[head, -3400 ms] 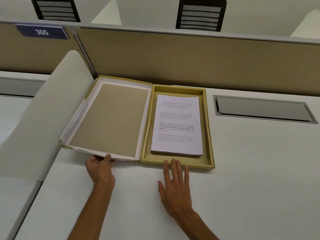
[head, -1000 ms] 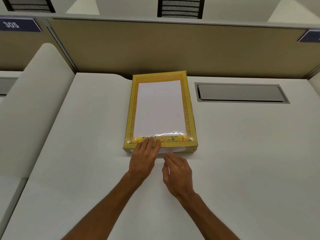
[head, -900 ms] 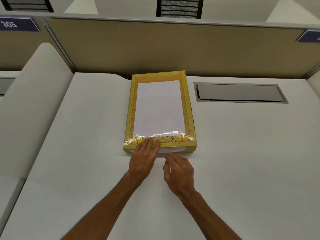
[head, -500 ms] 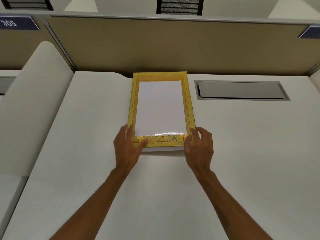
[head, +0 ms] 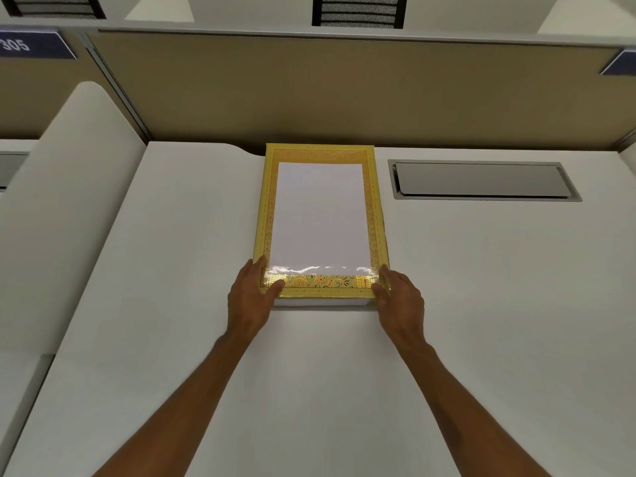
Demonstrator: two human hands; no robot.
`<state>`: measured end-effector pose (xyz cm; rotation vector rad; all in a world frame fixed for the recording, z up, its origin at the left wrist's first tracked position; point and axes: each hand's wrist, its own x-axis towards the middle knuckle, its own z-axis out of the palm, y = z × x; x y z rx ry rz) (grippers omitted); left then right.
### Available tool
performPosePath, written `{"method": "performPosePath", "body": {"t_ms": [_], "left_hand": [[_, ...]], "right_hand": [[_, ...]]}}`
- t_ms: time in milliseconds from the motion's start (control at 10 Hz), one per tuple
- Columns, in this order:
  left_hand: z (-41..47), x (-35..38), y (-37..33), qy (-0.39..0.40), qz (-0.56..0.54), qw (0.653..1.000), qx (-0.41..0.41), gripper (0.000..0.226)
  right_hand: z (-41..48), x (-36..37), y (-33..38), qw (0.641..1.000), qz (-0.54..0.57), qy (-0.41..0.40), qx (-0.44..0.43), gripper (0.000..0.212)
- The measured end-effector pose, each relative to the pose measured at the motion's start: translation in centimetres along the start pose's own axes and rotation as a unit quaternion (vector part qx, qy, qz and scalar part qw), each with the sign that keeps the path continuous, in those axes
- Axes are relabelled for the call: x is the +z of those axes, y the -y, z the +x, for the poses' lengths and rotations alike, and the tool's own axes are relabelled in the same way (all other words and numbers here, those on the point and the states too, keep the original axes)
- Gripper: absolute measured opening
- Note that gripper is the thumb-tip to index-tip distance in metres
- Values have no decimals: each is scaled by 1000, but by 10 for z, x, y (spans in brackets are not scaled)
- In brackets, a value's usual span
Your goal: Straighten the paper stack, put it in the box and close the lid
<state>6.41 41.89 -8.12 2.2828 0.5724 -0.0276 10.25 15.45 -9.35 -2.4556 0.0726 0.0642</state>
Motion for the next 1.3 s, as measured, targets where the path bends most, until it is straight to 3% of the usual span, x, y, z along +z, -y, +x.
{"method": "performPosePath", "body": {"t_ms": [200, 400, 600, 700, 900, 1000, 1200, 1300], "left_hand": [[34, 2, 2, 20, 37, 999, 19, 70], [121, -5, -24, 78, 124, 987, 60, 72], [165, -13, -44, 87, 167, 979, 81, 49], [165, -12, -40, 80, 194, 973, 99, 48], [159, -15, -47, 111, 239, 961, 79, 64], [148, -18, -61, 70, 309, 940, 126, 78], [108, -47, -145, -78, 246, 927, 273, 77], [84, -68, -193, -147, 214, 903, 344, 75]], "right_hand": [[35, -1, 16, 998, -64, 0, -30, 44], [130, -1, 40, 981, -135, 105, -91, 56], [185, 0, 51, 973, -173, 109, -108, 40], [186, 4, 46, 972, -179, 99, -114, 38], [184, -4, 47, 967, -178, 160, -91, 59], [175, -23, 52, 971, -183, 121, -100, 64], [158, -109, 79, 969, -152, -54, -187, 65], [148, -164, 91, 956, -132, -129, -230, 64]]}}
